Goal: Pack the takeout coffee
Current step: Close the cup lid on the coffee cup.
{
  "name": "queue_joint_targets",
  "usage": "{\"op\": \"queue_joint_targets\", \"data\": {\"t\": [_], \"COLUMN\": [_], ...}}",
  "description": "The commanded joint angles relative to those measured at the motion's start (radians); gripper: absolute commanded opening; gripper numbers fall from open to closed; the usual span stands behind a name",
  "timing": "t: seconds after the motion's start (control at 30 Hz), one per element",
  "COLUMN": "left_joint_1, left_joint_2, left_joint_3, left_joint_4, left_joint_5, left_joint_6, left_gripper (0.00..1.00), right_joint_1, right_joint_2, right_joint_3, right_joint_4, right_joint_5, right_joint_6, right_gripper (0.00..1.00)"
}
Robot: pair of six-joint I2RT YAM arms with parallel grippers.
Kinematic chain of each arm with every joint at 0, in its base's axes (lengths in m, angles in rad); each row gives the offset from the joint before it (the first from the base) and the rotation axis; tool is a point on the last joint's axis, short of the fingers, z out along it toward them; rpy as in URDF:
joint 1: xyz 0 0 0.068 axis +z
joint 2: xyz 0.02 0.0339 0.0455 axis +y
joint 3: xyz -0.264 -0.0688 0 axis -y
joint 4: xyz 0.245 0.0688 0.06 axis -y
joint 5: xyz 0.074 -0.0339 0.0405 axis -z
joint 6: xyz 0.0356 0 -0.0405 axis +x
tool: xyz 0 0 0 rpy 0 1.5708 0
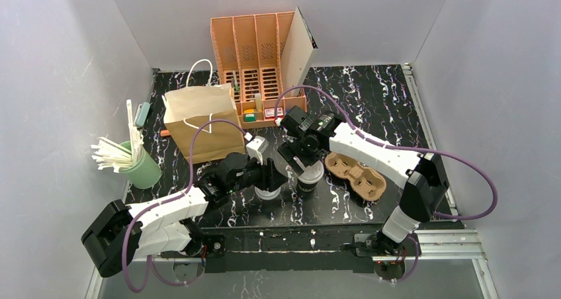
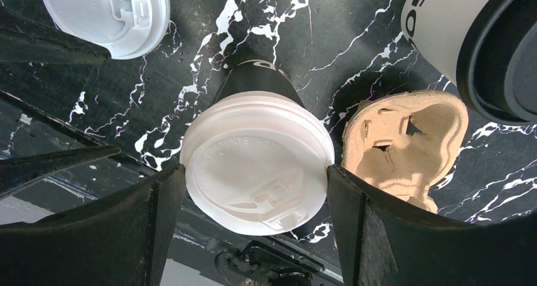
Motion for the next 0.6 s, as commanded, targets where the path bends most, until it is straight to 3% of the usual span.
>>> {"op": "queue_joint_targets", "data": {"t": [0.0,0.57], "left_joint_1": [0.002,0.002], "left_joint_2": [-0.012,-0.027], "left_joint_3": [0.021,0.012], "left_joint_4": [-0.006,-0.012], "left_joint_5": [-0.004,-0.008], "left_joint_6": [0.017,0.014], "left_gripper": [0.48,0.49], "right_joint_1": [0.004,0.005], "right_joint_2": [0.005,0.008], "right_joint_3": [-0.018,-0.076], "right_joint_4": [0.025,0.065], "right_joint_5": [-0.002,-0.037], "right_joint_6": [-0.01,-0.015], "right_gripper": [0.87,0.87]}}
